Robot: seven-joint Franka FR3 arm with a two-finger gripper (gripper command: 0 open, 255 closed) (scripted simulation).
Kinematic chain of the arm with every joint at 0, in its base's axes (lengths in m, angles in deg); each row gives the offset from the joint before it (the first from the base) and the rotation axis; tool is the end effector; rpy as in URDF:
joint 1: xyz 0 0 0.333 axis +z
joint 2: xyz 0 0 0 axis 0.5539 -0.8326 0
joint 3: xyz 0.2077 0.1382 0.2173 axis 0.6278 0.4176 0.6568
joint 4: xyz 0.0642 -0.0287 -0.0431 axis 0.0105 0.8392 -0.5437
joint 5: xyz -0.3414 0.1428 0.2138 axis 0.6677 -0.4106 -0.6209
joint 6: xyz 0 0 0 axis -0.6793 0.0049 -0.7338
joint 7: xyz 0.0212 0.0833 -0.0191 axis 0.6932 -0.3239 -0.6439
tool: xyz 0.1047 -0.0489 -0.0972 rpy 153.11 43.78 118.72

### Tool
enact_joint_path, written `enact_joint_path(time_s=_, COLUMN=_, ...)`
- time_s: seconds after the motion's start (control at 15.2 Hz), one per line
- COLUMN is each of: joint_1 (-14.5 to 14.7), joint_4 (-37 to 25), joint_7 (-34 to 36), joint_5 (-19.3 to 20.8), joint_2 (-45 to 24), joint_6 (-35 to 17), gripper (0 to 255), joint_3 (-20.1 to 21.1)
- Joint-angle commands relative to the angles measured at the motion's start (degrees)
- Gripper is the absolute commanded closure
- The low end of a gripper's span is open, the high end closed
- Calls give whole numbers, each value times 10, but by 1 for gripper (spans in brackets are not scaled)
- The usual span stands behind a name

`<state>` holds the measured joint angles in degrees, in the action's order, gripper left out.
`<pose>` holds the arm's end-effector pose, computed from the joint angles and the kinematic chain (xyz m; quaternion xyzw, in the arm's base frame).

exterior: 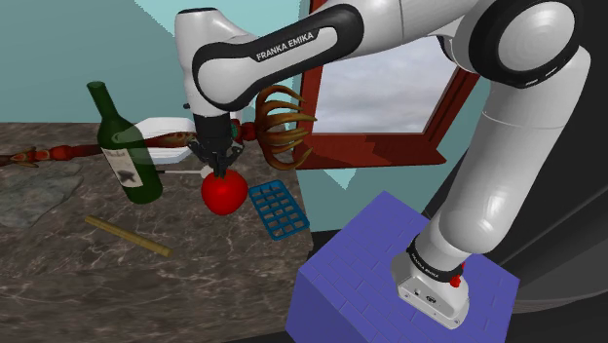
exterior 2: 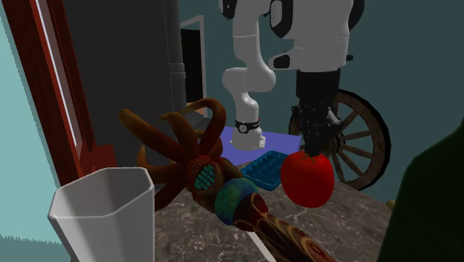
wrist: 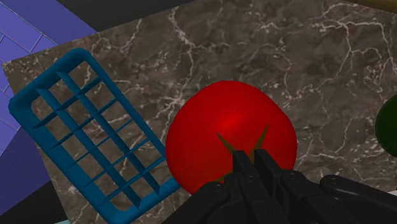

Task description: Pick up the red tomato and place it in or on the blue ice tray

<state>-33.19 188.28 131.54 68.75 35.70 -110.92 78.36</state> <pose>0.5414 0.3304 0.3568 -0.9046 0.4234 0.0494 0.0063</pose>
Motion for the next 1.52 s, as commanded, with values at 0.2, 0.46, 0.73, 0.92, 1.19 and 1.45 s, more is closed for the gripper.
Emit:
enact_joint_path(time_s=0.2, joint_1=-2, joint_4=-18, joint_7=-3, joint_5=-7, joint_2=11, joint_6=28, gripper=255, joint_3=2)
enact_joint_path(time_s=0.46, joint_1=-3, joint_4=-38, joint_7=-5, joint_5=-12, joint_2=21, joint_6=57, gripper=255, joint_3=3)
enact_joint_path(time_s=0.73, joint_1=-4, joint_4=-61, joint_7=-6, joint_5=-16, joint_2=28, joint_6=86, gripper=255, joint_3=4)
enact_joint_path(time_s=0.92, joint_1=-4, joint_4=-79, joint_7=-6, joint_5=-19, joint_2=32, joint_6=108, gripper=255, joint_3=5)
enact_joint_path(time_s=1.19, joint_1=-4, joint_4=-106, joint_7=-5, joint_5=-21, joint_2=36, joint_6=137, gripper=255, joint_3=6)
enact_joint_path(time_s=1.45, joint_1=-28, joint_4=-52, joint_7=-40, joint_5=-61, joint_2=111, joint_6=149, gripper=255, joint_3=1)
